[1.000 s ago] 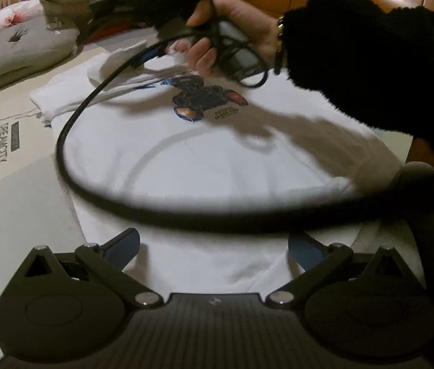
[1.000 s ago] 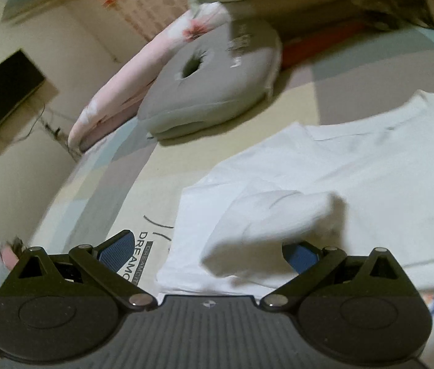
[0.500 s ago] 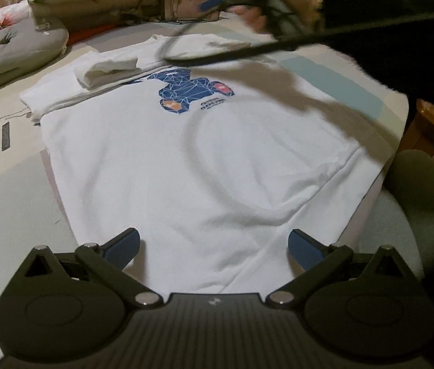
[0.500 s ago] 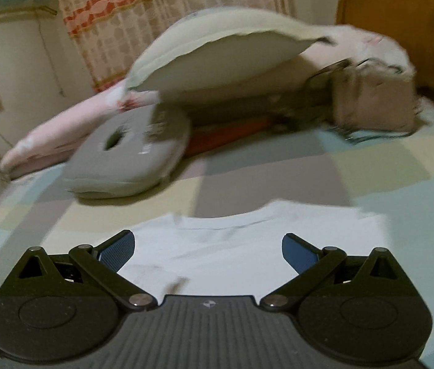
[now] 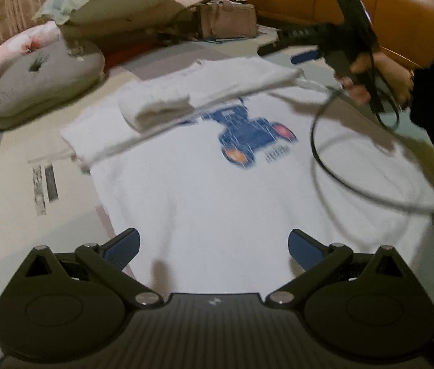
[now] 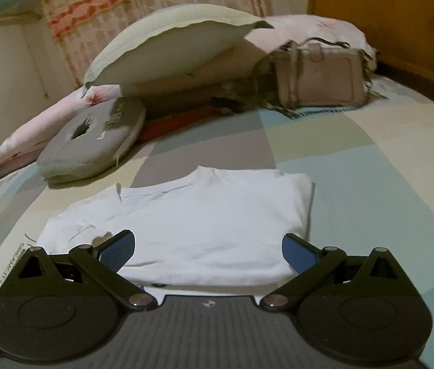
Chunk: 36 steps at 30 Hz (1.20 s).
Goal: Fold clothes
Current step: 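Withdraw the open right gripper from the folded sleeves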
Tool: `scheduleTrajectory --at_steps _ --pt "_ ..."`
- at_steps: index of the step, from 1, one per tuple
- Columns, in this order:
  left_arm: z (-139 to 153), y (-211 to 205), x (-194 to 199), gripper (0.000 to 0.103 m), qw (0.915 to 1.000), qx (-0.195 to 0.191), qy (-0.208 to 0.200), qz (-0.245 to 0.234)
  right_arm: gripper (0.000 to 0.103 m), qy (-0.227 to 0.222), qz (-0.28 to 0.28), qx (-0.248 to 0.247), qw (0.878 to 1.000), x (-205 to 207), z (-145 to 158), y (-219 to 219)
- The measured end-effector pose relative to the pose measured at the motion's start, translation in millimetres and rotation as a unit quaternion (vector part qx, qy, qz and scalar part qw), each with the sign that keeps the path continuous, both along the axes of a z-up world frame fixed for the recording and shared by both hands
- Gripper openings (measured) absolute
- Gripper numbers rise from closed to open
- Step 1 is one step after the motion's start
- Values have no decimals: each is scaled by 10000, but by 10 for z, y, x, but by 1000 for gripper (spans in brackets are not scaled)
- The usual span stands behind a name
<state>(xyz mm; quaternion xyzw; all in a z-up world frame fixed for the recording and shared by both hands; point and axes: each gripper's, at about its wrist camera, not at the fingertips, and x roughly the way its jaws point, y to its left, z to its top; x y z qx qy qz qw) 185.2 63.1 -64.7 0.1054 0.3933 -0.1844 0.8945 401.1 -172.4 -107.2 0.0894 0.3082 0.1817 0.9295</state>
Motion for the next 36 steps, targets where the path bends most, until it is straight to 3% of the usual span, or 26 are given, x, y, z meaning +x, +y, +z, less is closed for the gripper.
scheduleTrajectory --at_steps 5,8,11,13,16,21,23,25,28,31,33,36 --pt "38 -58 237 102 9998 -120 6 137 103 415 -21 412 9983 12 -250 -159" --pt "38 -135 375 102 9998 38 -42 196 103 236 -20 448 9987 -151 -242 -237" --pt "44 -245 492 102 9997 134 -106 170 103 -163 -246 -48 9996 -315 -107 -275" --pt "44 -339 553 102 9997 144 -123 124 103 -173 -386 -201 9989 -331 -102 -336" --pt "52 -489 621 102 9997 149 -184 -5 103 63 -321 144 9994 -270 -152 -395" --pt "90 -702 741 102 9993 164 -321 -118 103 462 511 965 9929 -210 -216 -356" --pt "90 -754 776 102 9993 118 -316 -130 103 446 536 979 9928 -189 -238 -347" --pt "84 -801 809 102 9995 66 -287 -138 103 467 221 794 9955 -122 -262 -344" --pt "81 -865 853 102 9995 -8 -262 -150 102 788 16 721 9943 -123 -289 -390" --pt "152 -848 852 102 9990 -112 -418 -101 103 322 138 646 9973 -241 -93 -418" --pt "196 -798 858 102 9986 -224 -480 66 103 54 306 927 9952 -209 6 -444" --pt "239 -699 864 102 9969 -348 -481 525 103 167 352 1365 9899 79 -44 -455"
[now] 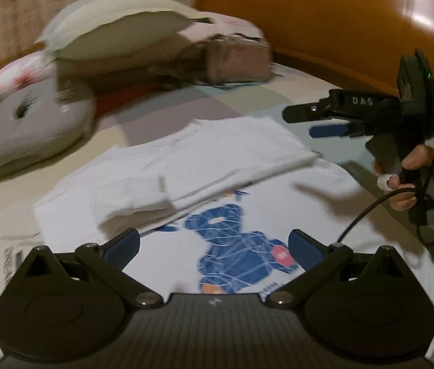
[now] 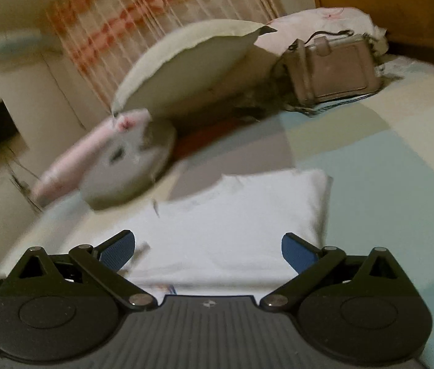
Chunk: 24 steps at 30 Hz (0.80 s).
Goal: Fold clothes
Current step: 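Withdraw the open right gripper from the folded sleeves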
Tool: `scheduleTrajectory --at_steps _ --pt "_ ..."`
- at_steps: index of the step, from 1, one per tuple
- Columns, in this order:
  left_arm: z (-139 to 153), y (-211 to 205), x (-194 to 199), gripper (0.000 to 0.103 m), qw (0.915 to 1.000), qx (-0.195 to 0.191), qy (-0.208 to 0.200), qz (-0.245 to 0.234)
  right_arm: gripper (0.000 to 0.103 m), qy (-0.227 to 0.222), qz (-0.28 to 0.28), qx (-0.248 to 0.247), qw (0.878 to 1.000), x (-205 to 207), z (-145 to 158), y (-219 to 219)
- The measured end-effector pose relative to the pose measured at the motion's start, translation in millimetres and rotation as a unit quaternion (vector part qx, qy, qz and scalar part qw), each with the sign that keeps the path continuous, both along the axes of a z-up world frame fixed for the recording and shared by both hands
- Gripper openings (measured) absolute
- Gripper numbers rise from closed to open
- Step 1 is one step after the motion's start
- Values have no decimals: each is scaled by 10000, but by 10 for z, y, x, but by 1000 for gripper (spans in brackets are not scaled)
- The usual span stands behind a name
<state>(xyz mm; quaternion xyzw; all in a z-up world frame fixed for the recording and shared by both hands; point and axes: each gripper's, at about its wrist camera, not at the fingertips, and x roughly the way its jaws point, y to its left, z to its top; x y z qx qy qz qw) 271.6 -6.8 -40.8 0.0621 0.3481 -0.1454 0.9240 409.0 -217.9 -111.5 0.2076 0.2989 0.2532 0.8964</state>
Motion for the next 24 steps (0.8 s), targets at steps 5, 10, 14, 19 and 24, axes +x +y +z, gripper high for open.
scheduleTrajectory --at_steps 5,10,14,19,24 --pt "-25 170 -7 102 9988 -297 149 355 102 526 -439 247 9973 414 -301 -44" --pt "-65 168 162 102 9991 -263 126 321 103 686 -826 -296 9938 184 -235 -67" --pt "-156 54 364 102 9994 144 -119 290 103 375 -597 -829 9941 -37 -137 87" --pt "-230 4 723 102 9959 665 -242 558 103 200 -423 -1029 9936 -59 -121 229" --pt "-405 -13 1170 102 9900 1169 -31 792 103 282 -478 -1024 9932 -55 -140 231"
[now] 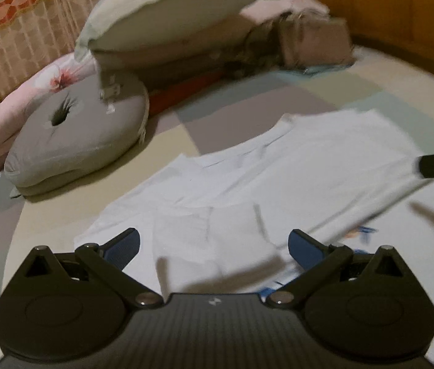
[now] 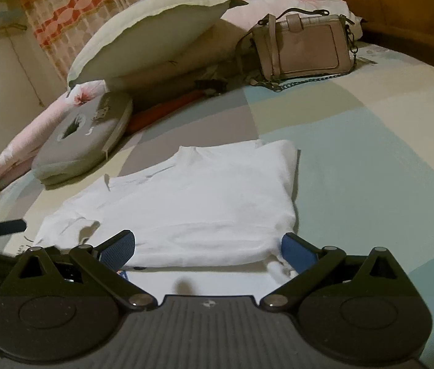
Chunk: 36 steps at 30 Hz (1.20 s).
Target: Fold clothes
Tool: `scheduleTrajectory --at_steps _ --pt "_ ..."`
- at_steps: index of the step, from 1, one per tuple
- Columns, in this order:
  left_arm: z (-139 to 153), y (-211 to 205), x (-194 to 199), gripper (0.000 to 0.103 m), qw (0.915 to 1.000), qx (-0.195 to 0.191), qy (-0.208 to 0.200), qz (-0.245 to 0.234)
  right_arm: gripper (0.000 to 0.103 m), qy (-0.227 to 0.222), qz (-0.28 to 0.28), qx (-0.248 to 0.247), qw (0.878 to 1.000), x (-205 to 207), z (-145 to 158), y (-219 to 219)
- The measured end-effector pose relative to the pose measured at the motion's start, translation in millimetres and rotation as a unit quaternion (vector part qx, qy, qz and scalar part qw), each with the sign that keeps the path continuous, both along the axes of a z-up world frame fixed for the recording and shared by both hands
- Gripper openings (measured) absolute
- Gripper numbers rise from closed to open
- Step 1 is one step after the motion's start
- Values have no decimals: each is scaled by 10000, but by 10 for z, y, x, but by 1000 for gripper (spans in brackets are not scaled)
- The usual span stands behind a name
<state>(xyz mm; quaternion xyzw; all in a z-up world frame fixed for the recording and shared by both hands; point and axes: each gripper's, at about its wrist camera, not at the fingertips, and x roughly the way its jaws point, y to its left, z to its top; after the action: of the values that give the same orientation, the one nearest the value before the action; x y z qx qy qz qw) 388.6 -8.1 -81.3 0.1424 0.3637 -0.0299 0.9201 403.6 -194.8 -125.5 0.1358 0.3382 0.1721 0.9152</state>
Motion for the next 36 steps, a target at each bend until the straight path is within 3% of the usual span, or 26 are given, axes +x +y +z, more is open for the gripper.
scheduleTrajectory --at_steps 4,7,11,22,29,31,33,36 --pt "-140 32 218 102 9993 57 325 159 103 52 -83 110 9999 11 -7 -31" --pt "-134 126 252 102 9990 109 353 271 103 94 -167 120 9997 17 -23 -47" --pt "-32 346 225 102 9981 271 233 504 103 109 -198 157 9996 15 -28 -66" --pt "315 1241 73 102 9877 65 10 1565 103 66 -135 95 9998 4 -14 -32" --pt "448 1229 36 102 9905 -291 -205 1325 103 -10 -13 -58 10000 -7 -21 30" --pt "436 1156 39 102 9920 -414 -191 1177 102 -87 59 -296 9995 -13 -24 34" --pt "395 1067 32 102 9933 -535 -121 1014 96 -172 135 -562 9982 -20 -26 32" --pt "289 858 -11 102 9955 -621 15 709 71 -298 249 -961 9946 -30 -30 30"
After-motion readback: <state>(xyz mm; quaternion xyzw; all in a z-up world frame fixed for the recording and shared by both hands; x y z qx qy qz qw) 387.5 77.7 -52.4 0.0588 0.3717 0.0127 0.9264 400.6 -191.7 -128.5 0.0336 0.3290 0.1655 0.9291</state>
